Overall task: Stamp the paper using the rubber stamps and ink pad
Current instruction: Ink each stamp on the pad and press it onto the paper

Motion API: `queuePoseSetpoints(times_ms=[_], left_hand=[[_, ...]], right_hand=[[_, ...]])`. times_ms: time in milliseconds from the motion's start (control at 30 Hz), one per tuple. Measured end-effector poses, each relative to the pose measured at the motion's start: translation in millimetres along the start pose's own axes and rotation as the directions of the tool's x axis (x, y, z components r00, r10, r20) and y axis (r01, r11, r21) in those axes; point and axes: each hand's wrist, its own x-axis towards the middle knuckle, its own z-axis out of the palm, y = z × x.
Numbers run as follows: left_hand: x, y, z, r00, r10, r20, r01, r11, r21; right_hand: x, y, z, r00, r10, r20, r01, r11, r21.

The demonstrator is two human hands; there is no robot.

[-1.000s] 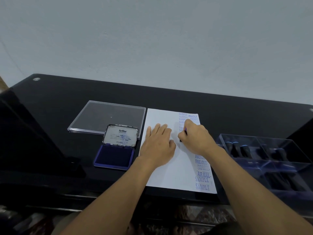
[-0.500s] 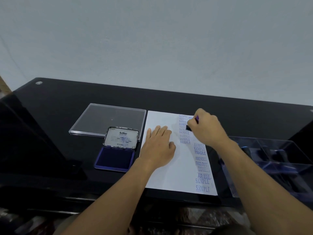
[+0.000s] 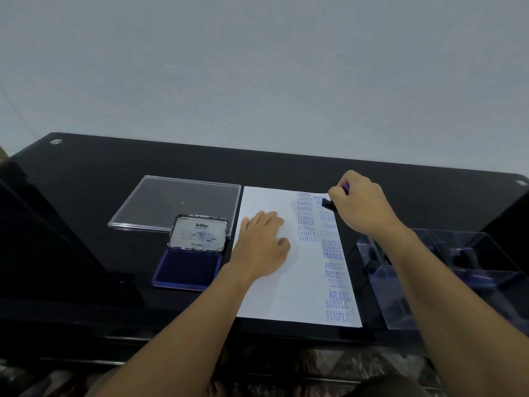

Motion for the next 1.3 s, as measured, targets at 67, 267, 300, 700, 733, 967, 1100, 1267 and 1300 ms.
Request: queuePoseSetpoints(times_ms=[67,267,300,700,733,967,1100,1267,1300], left_hand=[[-0.7,1.1,-1.4,1.0,0.002,-0.001,-0.002,1.0,-0.001],[-2.7,5.0,-6.4,1.0,-0.006,0.01,0.006,1.0,-0.017],[-2.0,5.6,-8.0,1.0,-0.011,0.021,0.012,1.0,-0.021],[0.0,30.1,-24.6,0.992,-0.112,-0.057,0.094,0.963,-0.254],[-0.7,35.3,-25.6,0.993,-0.104,-0.055,0.088,0.966,-0.245],[-9.2,85.8,-23.7,0.999,-0.022,-0.022,0.018,0.981,-0.191],[-14.5,119.2,-19.5,0.999,0.046,-0.013,-0.047,0.984,-0.171],[-19.9,153.1,-8.3,0.991,0.13,0.019,-0.124,0.973,-0.193],[-20.8,159.1,-5.3,0.989,0.145,0.024,-0.138,0.971,-0.195]], right_hand=[[-0.4,0.3,1.0,1.0,-0.001,0.004,0.001,1.0,0.0],[-0.4,2.0,0.5,1.0,0.015,0.005,-0.015,1.0,0.006],[-0.5,2.9,-0.4,1.0,0.024,0.004,-0.024,1.0,0.016],[-31.0,18.8,-40.6,0.994,0.072,0.079,-0.083,0.987,0.141],[-34.3,21.8,-45.2,0.994,0.073,0.085,-0.084,0.988,0.132],[-54.7,53.2,-78.7,0.994,0.09,0.07,-0.095,0.993,0.073],[-68.1,81.9,-102.7,0.988,0.155,-0.005,-0.155,0.987,0.032],[-90.6,117.3,-133.5,0.974,0.224,-0.042,-0.226,0.974,-0.034],[-95.2,124.2,-138.8,0.966,0.25,-0.056,-0.253,0.967,-0.034]])
